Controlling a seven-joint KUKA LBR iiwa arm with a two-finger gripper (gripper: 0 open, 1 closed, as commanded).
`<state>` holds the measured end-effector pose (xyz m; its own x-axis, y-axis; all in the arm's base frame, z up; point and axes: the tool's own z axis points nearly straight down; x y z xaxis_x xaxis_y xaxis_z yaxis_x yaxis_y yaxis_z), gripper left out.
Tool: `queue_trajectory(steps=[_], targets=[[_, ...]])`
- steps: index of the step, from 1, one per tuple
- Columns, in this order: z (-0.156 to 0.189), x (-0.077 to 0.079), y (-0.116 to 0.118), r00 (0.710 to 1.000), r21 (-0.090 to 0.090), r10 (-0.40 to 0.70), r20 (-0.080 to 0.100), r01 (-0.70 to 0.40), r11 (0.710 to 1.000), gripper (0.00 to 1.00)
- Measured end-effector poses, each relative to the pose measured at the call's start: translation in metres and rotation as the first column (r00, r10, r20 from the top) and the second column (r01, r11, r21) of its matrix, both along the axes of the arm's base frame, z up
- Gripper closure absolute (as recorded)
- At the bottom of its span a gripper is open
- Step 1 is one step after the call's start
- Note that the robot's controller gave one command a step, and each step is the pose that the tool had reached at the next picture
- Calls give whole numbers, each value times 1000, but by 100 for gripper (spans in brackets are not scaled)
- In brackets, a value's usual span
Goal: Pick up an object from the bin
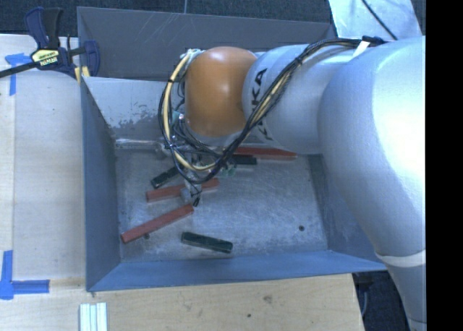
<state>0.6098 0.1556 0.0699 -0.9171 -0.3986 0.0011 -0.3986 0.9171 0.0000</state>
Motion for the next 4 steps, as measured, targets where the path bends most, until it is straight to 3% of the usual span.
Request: queue_trajectory(steps=[1, 2, 3, 4], targets=[[5, 2, 1, 1000, 3, -2, 6, 2, 1000, 100], [35, -1, -38, 992, 0, 125, 7, -125, 992, 100], [148, 4, -40, 958, -1, 286, 13, -286, 958, 100], [148, -17, -39, 802, 1, 597, 2, -597, 802, 100]])
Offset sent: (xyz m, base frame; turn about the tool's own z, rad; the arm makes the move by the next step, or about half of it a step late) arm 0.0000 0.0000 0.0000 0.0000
